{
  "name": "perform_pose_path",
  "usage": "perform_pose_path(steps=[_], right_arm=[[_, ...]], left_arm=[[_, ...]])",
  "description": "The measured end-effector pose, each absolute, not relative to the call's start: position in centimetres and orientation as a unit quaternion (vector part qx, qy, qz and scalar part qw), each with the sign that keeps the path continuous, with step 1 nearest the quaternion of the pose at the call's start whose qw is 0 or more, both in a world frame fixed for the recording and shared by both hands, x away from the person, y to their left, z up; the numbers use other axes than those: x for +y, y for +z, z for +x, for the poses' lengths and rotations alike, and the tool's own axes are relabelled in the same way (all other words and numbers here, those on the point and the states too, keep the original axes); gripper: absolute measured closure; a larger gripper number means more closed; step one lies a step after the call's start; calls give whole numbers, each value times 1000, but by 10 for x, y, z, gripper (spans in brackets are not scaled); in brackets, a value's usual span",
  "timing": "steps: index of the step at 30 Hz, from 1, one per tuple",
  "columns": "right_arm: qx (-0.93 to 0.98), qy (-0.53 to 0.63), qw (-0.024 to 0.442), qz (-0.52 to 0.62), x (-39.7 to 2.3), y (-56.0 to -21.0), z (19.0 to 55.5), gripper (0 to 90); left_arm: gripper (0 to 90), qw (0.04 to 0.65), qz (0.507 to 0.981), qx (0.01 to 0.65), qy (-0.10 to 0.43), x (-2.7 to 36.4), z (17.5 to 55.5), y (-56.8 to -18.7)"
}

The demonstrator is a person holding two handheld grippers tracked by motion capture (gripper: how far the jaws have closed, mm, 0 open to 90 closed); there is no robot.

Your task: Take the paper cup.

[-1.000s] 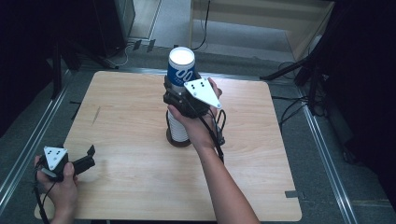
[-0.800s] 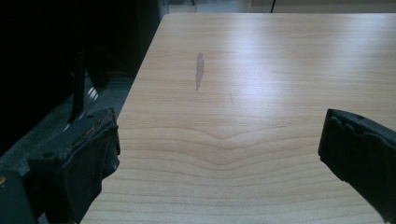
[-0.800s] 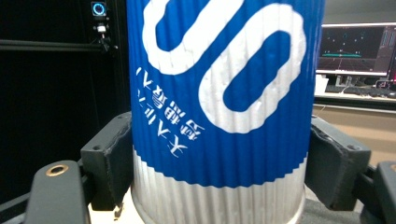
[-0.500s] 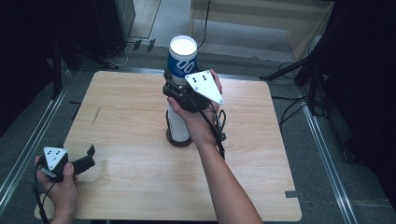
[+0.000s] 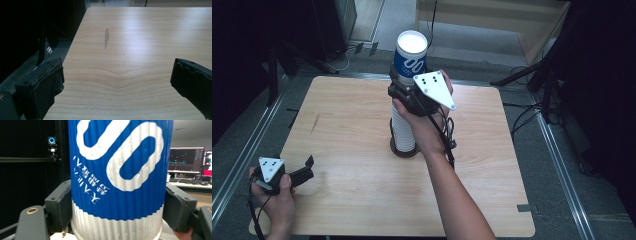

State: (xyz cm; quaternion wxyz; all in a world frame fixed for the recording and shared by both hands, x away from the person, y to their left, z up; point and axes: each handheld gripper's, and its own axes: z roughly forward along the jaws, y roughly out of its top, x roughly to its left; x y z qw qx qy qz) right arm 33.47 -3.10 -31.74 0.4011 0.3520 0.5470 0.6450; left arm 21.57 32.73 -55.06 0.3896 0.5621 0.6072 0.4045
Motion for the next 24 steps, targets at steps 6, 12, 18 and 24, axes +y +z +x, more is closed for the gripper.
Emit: perform_pose_path(steps=[6,12,18,24], right_arm=[[538,647,405,358,-40,-309,334,214],[535,642,411,365,-51,-308,333,214],[533,635,416,374,-65,-308,332,213],[529,630,421,383,-78,-309,331,213]], left_arm=[[0,391,562,607,405,327,216,-551],[0,390,562,607,405,327,216,-551],[0,389,563,606,406,327,216,-551],[0,390,565,606,402,327,216,-551]])
